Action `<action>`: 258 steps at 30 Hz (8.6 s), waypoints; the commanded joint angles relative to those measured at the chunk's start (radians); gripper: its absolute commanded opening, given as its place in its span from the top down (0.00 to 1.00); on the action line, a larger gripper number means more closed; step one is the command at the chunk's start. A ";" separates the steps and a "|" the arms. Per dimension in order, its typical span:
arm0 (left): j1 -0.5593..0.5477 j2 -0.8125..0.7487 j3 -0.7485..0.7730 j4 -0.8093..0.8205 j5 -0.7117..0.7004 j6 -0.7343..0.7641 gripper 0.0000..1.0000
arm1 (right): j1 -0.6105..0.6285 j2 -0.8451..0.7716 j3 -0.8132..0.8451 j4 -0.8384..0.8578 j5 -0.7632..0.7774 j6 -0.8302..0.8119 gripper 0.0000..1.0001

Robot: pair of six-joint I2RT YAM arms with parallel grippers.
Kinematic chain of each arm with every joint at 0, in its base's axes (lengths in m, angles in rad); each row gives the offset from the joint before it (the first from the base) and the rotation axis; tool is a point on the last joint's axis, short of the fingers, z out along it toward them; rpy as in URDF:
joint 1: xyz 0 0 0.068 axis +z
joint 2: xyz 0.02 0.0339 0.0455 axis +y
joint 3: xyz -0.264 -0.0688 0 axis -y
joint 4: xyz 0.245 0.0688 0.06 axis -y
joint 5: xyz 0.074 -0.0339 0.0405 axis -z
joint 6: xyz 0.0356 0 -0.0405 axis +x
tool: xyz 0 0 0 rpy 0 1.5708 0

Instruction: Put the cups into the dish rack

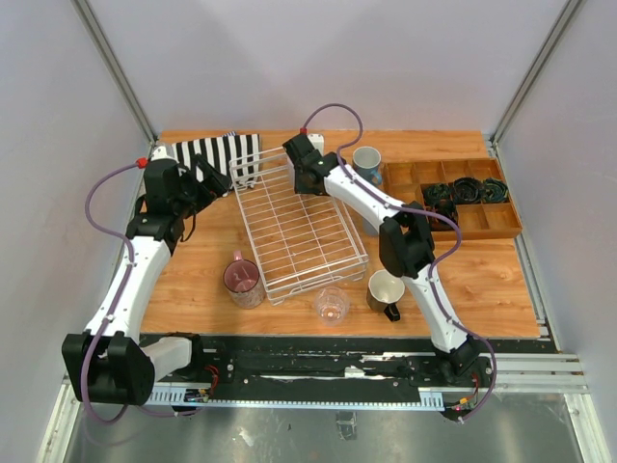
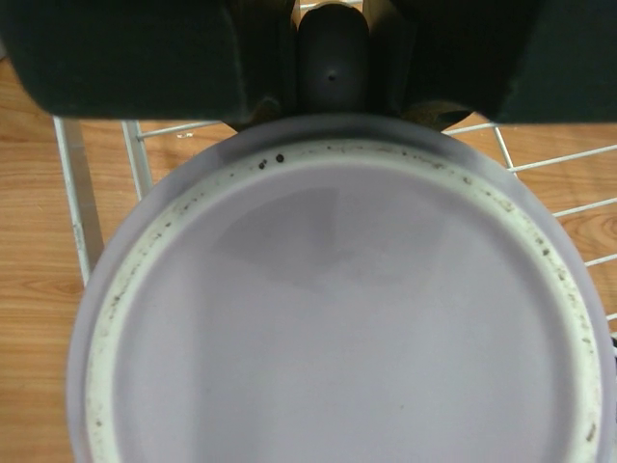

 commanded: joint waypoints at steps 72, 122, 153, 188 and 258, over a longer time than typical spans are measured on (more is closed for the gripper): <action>-0.198 -0.300 -0.193 -0.770 -0.036 -0.177 0.52 | 0.001 -0.773 -0.728 0.244 -0.019 -0.047 0.42; -0.229 -0.434 0.019 -0.375 -0.328 0.095 0.99 | -0.006 -0.890 -0.732 0.259 -0.669 0.258 0.39; -0.230 -0.559 -0.291 0.574 0.012 0.687 1.00 | 0.132 -0.691 -0.809 1.261 -0.761 1.408 0.49; -0.230 -0.546 -0.358 0.657 0.003 0.706 0.99 | 0.149 -0.569 -0.648 1.268 -0.695 1.444 0.99; -0.231 -0.585 -0.329 0.247 -0.303 0.444 0.00 | -0.053 -0.371 -0.772 1.739 -1.242 0.130 0.99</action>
